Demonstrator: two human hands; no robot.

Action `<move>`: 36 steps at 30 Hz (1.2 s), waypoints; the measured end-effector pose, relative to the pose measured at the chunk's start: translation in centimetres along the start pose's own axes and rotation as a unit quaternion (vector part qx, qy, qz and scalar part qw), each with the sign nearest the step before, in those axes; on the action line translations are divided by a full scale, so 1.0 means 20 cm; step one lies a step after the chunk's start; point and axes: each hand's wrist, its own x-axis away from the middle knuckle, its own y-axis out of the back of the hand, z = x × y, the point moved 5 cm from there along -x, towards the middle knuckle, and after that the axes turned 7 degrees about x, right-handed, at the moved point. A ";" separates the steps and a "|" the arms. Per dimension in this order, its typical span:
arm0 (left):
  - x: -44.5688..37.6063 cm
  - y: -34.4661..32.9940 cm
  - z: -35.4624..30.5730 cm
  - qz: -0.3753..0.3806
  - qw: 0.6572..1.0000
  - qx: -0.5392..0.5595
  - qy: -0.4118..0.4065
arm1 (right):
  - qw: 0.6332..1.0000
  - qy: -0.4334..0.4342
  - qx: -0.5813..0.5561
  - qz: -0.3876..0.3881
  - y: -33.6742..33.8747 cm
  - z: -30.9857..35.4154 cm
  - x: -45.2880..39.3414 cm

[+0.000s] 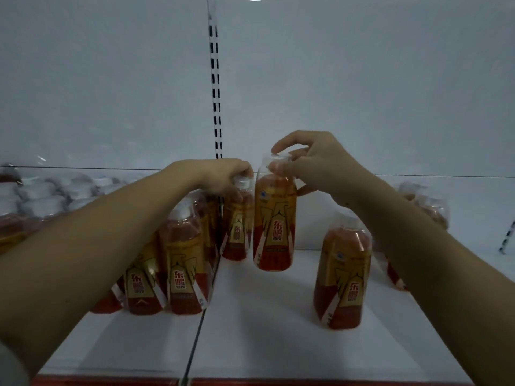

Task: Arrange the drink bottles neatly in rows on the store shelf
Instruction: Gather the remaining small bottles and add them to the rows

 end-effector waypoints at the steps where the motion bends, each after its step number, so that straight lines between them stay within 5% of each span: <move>1: 0.00 0.00 0.01 0.003 1.000 -0.006 -0.003 | 1.000 -0.004 0.002 0.001 -0.04 0.01 0.00; 9: 0.08 0.01 0.03 -0.047 0.997 -0.058 -0.034 | 0.999 -0.032 -0.017 -0.010 -0.38 -0.07 -0.07; 13: 0.21 0.08 0.01 -0.090 0.992 0.073 -0.043 | 0.997 -0.053 -0.056 -0.021 -0.50 -0.12 -0.06; 22: 0.52 0.08 -0.01 -0.038 0.989 0.128 -0.058 | 0.995 -0.005 -0.036 -0.092 -0.61 -0.15 0.01; 29: 0.53 0.00 0.00 0.010 0.996 0.078 -0.042 | 0.990 -0.076 -0.097 -0.073 -0.84 -0.33 0.25; 36: 0.49 -0.03 0.03 0.034 0.998 0.051 -0.024 | 0.982 -0.100 -0.034 -0.156 -0.95 -0.39 0.28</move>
